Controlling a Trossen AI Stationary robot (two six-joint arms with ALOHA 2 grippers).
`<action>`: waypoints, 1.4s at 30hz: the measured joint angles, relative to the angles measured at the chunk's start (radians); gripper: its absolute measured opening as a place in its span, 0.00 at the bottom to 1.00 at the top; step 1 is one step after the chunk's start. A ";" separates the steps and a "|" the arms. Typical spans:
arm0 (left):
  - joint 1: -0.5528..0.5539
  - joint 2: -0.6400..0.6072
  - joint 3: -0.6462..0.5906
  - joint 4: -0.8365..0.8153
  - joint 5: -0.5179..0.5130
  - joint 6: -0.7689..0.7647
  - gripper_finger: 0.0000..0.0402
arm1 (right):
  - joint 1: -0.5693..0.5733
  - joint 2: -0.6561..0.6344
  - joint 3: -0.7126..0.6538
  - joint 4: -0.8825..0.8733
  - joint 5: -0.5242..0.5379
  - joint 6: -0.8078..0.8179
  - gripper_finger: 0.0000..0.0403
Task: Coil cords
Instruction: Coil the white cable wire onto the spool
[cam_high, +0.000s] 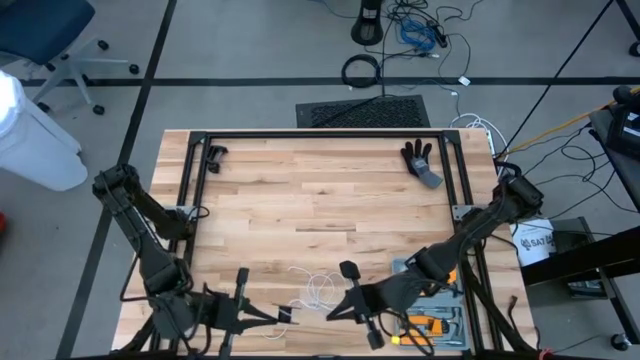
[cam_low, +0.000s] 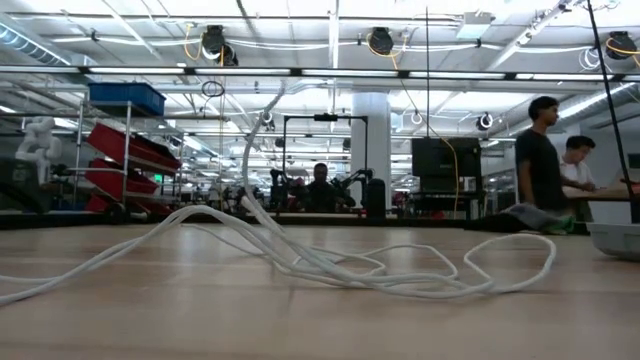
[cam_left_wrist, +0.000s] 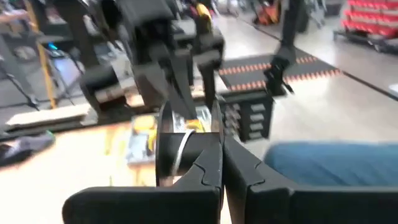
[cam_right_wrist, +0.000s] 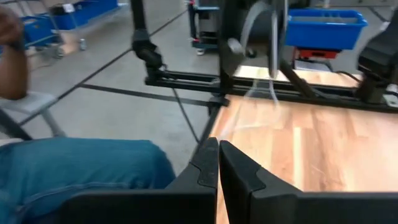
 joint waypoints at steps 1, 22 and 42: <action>0.003 0.003 0.000 -0.009 0.002 -0.008 0.00 | 0.003 -0.004 0.000 0.002 -0.005 -0.001 0.00; 0.046 -0.002 0.000 -0.032 -0.003 0.017 0.00 | -0.053 0.313 -0.001 0.315 0.212 -0.131 0.45; 0.046 -0.003 0.000 -0.023 -0.008 0.026 0.00 | -0.129 0.503 0.000 0.710 0.161 -0.183 0.45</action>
